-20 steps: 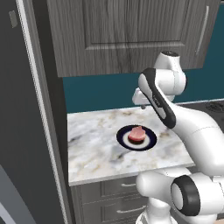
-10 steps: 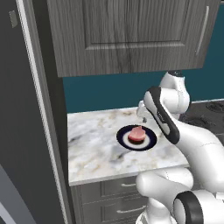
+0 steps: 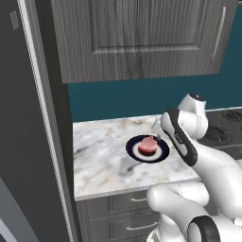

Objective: Place the steak on the counter behind the older steak on the same shelf of the fridge to maintain FIFO order. Close the fridge door when finished.

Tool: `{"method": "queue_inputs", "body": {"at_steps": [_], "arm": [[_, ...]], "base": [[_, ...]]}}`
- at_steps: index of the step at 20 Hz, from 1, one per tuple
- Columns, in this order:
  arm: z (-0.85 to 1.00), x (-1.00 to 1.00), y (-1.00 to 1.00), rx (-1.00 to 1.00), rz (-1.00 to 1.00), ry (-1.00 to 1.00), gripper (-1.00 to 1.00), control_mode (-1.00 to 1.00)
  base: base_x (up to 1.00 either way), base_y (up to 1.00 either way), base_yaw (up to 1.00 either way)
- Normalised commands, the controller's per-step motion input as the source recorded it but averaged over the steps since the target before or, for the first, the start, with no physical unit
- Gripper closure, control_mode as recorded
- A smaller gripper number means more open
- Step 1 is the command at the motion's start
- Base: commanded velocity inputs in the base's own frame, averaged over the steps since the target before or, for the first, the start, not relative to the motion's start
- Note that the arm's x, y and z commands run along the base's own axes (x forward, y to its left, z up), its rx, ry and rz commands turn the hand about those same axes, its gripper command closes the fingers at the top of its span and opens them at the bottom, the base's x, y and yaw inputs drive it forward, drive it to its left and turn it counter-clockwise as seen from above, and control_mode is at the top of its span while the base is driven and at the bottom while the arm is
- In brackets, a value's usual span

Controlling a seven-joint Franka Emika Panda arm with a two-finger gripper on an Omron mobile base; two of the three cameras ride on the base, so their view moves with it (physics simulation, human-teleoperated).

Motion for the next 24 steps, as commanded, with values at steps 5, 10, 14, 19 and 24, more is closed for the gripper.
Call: {"method": "queue_inputs", "body": {"at_steps": [5,10,14,19,24], "arm": [[-0.25,0.09,-0.08,0.08,-0.1,0.0,-1.0,-1.0],[-0.22,0.21,0.0,0.02,-0.04,0.0,-1.0,-1.0],[-0.25,0.27,0.0,0.0,-0.04,0.0,-1.0,-1.0],[-0.21,0.3,0.0,0.0,-0.04,0.0,-1.0,-1.0],[-0.22,0.29,0.0,0.0,-0.02,0.03,-1.0,-1.0]], "base": [[0.0,0.0,0.0],[0.0,0.0,0.0],[0.0,0.0,0.0],[0.0,0.0,0.0],[0.0,0.0,0.0]]}}
